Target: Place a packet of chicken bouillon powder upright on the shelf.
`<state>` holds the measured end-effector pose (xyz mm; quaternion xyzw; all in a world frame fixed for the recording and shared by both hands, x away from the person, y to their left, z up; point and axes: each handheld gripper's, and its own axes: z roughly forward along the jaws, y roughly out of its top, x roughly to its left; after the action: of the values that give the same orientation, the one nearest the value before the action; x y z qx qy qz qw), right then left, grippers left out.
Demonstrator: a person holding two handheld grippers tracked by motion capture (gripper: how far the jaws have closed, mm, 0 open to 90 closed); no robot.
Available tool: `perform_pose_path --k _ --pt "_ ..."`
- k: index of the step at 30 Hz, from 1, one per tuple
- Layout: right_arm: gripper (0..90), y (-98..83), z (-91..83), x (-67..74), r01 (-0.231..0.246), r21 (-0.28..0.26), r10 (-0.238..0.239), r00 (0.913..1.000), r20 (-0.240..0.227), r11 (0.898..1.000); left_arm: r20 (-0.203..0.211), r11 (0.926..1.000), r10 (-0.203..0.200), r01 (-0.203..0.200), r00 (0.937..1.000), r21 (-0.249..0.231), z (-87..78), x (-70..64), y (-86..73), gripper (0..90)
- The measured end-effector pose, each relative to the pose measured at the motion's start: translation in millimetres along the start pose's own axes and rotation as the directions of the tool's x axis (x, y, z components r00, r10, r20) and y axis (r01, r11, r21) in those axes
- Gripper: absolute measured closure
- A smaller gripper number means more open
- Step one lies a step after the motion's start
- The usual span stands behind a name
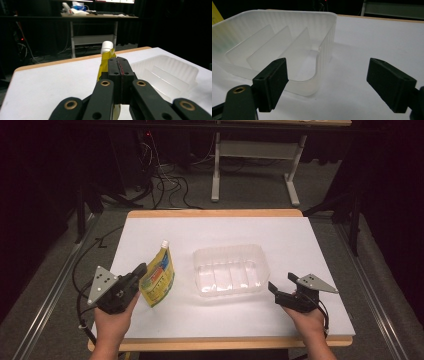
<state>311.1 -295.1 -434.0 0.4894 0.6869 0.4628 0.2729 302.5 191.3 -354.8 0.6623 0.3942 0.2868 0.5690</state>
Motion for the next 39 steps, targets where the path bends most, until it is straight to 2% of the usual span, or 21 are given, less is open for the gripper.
perform_pose_path --k 3,5,8,13,14,15,17,18,19,20,23,24,25,26,27,28,29,31,32,34,39 --pt "17.9 0.2 -0.4 -0.5 0.002 -0.002 -0.002 1.0000 0.004 1.000 0.010 0.9999 0.013 -0.013 0.9999 -0.001 0.9 -4.5 -0.2 90.0" --pt "18.0 0.2 -0.5 -0.4 0.001 -0.001 -0.001 1.0000 0.003 1.000 0.002 0.9994 0.035 -0.035 0.9994 -0.003 1.2 -7.0 -0.8 90.0" --pt "18.0 0.2 -0.6 0.1 -0.001 -0.001 0.001 1.0000 0.003 1.000 -0.008 0.9989 0.046 -0.046 0.9989 -0.009 0.8 -7.3 -1.8 88.6" --pt "18.1 0.2 -0.5 0.3 0.000 -0.001 0.000 1.0000 0.001 1.000 0.016 0.9988 0.048 -0.048 0.9987 -0.010 1.8 -7.6 -3.7 65.9" --pt "18.2 0.2 -0.5 0.3 0.000 -0.001 0.000 1.0000 0.001 1.000 0.018 0.9986 0.052 -0.052 0.9985 -0.010 2.0 -7.9 -4.0 65.9" --pt "18.4 0.2 -0.5 0.4 0.002 -0.003 -0.002 1.0000 -0.001 1.000 0.019 0.9974 0.072 -0.072 0.9972 -0.002 2.3 -9.3 -5.2 57.8" --pt "19.1 0.2 -0.5 0.5 0.000 -0.002 0.000 1.0000 -0.001 1.000 0.015 0.9960 0.089 -0.089 0.9959 0.005 2.4 -10.6 -6.9 50.2" --pt "25.1 0.1 -0.2 0.6 -0.002 0.002 0.002 1.0000 -0.006 1.000 0.008 0.9936 0.111 -0.112 0.9937 0.018 2.9 -12.0 -9.9 48.3" --pt "25.1 0.1 -0.2 0.6 -0.002 0.002 0.002 1.0000 -0.006 1.000 0.007 0.9903 0.132 -0.132 0.9912 0.041 4.0 -12.9 -14.2 48.3" --pt "33.7 -0.2 1.5 1.6 -0.008 0.003 0.008 0.9999 -0.008 1.000 -0.003 0.9833 0.160 -0.159 0.9871 0.088 7.0 -12.5 -24.6 48.6" --pt "49.3 -0.8 9.9 3.6 -0.014 0.034 0.015 0.9998 -0.015 0.999 -0.012 0.9826 0.151 -0.149 0.9885 0.111 8.6 -8.5 -34.6 57.7" --pt "52.9 -1.0 13.2 4.7 -0.014 0.041 0.015 0.9997 -0.017 0.999 -0.005 0.9839 0.126 -0.124 0.9920 0.129 10.8 -3.7 -41.7 60.6" --pt "52.9 -1.0 13.2 4.7 -0.014 0.041 0.015 0.9997 -0.017 0.999 -0.005 0.9839 0.126 -0.124 0.9920 0.129 10.8 -3.7 -41.7 65.2" --pt "59.0 -0.4 19.6 6.8 -0.016 0.048 0.017 0.9997 -0.017 0.999 0.007 0.9867 0.094 -0.095 0.9955 0.133 13.1 0.2 -44.8 68.0" --pt "59.0 -0.4 19.6 6.8 -0.016 0.048 0.017 0.9997 -0.017 0.999 0.007 0.9867 0.094 -0.095 0.9955 0.133 13.1 0.2 -44.8 72.8" --pt "64.9 0.9 24.5 8.7 -0.016 0.053 0.016 0.9999 -0.004 0.998 -0.004 0.9896 0.082 -0.081 0.9966 0.118 14.4 1.9 -45.3 76.8" --pt "64.9 0.9 24.5 8.7 -0.016 0.053 0.016 0.9999 -0.004 0.998 -0.004 0.9896 0.082 -0.081 0.9966 0.118 14.4 1.9 -45.3 80.4" --pt "73.3 1.3 32.7 12.0 -0.021 0.075 0.020 0.9996 0.021 0.997 -0.025 0.9908 0.078 -0.075 0.9967 0.113 15.0 2.5 -45.7 86.9" --pt "76.5 1.0 34.7 13.1 -0.020 0.082 0.018 0.9994 0.031 0.996 -0.035 0.9920 0.067 -0.063 0.9971 0.109 15.2 3.9 -46.0 88.5" --pt "80.7 0.2 35.7 15.5 -0.010 0.089 0.006 0.9993 0.036 0.996 -0.021 0.9942 0.032 -0.029 0.9993 0.103 15.2 6.9 -46.2 90.0" --pt "85.0 -2.0 31.2 19.2 -0.011 0.096 0.006 0.9987 0.051 0.995 -0.027 0.9947 0.026 -0.023 0.9993 0.100 15.2 9.2 -46.3 90.0"
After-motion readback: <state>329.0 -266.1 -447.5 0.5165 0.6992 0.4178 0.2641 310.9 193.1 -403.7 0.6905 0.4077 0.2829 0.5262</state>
